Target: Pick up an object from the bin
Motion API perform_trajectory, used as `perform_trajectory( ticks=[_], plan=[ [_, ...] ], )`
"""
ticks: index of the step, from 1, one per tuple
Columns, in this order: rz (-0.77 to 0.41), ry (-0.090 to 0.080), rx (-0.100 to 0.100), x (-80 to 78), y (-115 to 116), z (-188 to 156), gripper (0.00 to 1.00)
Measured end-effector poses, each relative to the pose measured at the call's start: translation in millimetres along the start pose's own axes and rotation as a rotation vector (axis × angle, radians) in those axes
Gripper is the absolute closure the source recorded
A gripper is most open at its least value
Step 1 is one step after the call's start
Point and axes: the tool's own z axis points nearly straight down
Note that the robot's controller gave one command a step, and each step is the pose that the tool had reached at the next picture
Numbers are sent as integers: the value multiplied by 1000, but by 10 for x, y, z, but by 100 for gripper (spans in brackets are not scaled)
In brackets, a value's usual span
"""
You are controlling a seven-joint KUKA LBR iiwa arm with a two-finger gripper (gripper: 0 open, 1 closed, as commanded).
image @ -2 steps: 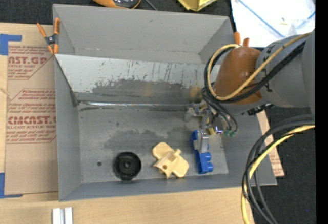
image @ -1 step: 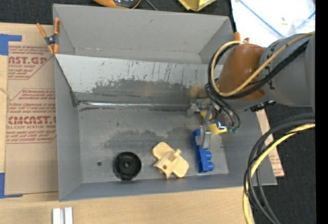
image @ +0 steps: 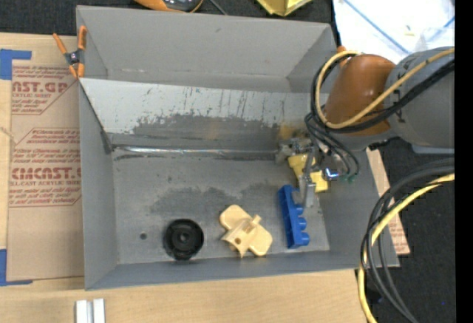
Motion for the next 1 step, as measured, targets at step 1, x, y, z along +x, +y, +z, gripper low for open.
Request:
perform_trajectory(
  ticks=[1],
  plan=[
    [-12,-11,4,123,55,-37,0]
  ],
)
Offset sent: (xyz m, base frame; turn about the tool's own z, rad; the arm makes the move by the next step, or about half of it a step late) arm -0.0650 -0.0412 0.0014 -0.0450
